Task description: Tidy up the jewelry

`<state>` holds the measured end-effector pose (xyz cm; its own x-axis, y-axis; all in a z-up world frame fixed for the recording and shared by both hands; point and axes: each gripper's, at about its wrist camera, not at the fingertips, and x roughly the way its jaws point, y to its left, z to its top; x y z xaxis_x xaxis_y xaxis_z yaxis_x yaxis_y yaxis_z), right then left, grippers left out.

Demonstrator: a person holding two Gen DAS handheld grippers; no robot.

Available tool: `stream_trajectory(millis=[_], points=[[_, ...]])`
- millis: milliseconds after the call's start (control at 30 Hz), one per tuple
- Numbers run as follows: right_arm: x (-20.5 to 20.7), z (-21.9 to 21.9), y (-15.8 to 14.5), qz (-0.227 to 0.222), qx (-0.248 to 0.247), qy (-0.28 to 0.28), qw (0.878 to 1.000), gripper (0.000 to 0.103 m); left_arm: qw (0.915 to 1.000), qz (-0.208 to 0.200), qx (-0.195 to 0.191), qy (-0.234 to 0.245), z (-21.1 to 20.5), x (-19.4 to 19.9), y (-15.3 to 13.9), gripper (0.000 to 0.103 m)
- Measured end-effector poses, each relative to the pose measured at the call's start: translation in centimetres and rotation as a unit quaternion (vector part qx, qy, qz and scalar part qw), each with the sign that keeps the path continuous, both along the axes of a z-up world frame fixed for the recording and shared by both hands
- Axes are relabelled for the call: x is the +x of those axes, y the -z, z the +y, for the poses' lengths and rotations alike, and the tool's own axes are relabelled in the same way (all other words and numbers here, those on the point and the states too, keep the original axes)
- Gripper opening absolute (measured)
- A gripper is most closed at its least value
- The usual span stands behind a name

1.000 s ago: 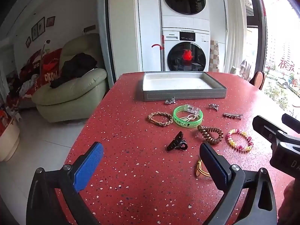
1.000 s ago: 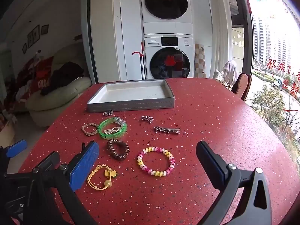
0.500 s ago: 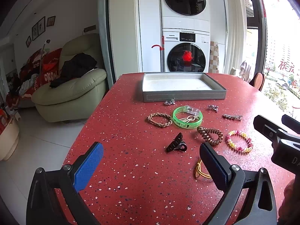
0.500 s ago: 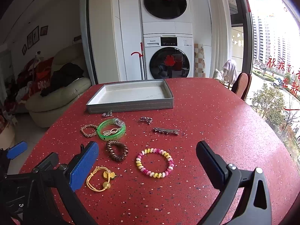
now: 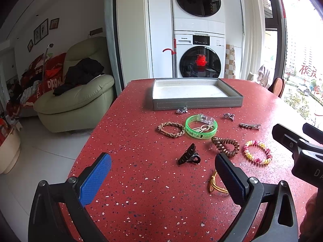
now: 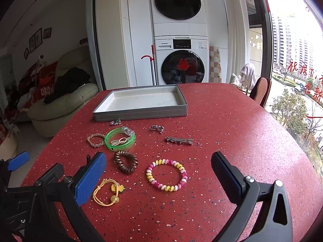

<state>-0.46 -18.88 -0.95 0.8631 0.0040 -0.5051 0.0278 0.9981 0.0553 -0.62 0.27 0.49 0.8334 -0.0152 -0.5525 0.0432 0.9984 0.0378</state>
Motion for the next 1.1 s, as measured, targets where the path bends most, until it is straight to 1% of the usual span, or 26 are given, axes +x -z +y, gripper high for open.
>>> stream_trajectory(millis=[1100], points=[[0.04,-0.19,-0.01,0.001,0.002,0.003,1.0,0.103,0.9999,0.011,-0.001,0.003,-0.16,0.23,0.21,0.103]])
